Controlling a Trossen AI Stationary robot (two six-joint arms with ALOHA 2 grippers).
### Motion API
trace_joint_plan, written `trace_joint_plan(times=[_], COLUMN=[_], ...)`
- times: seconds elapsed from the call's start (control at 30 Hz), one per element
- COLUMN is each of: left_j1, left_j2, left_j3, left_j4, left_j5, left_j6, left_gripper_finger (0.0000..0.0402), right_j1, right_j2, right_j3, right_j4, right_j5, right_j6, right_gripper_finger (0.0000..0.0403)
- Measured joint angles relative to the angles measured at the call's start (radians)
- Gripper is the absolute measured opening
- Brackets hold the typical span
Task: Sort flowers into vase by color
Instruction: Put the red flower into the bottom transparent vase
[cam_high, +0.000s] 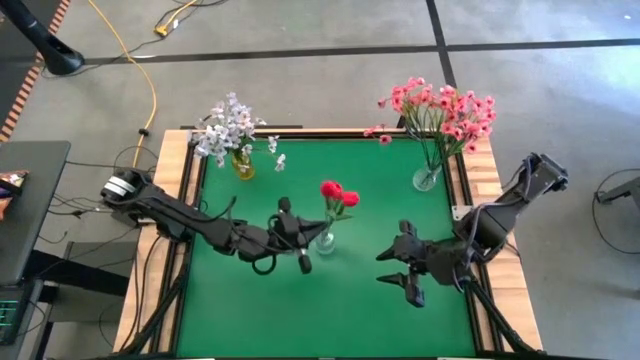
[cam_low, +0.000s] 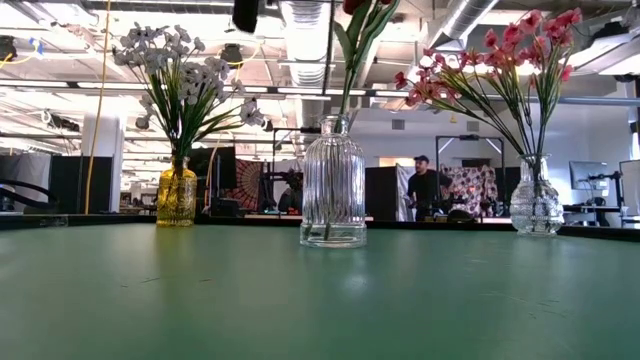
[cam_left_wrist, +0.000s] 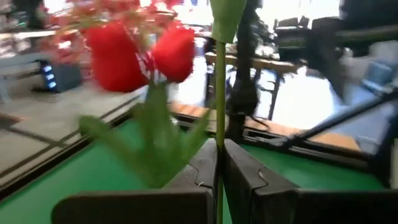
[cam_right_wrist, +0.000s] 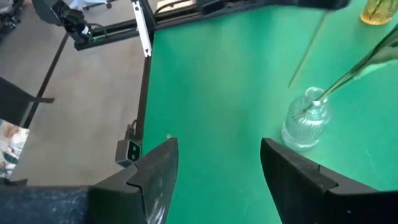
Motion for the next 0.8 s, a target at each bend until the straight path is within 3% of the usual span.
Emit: trace_joint_plan(times=[0.23,0.8], left_j1=[0.038,0.113], left_j2=[-0.017,-0.013], left_j3=[-0.159,-0.184], left_j4=[0.295,0.309], left_j5=[0.0,0.064], left_j6=[-0.029,-0.043], left_gripper_finger=[0.0,0.0], right_j1=[0.043,0.04], right_j2=[0.001,0.002], right_j3=[0.0,0.0], right_j4=[-0.022,-0.03], right_j5=[0.055,0.076], right_j6=[0.027,0.027], right_gripper_finger=[0.0255,0.0255])
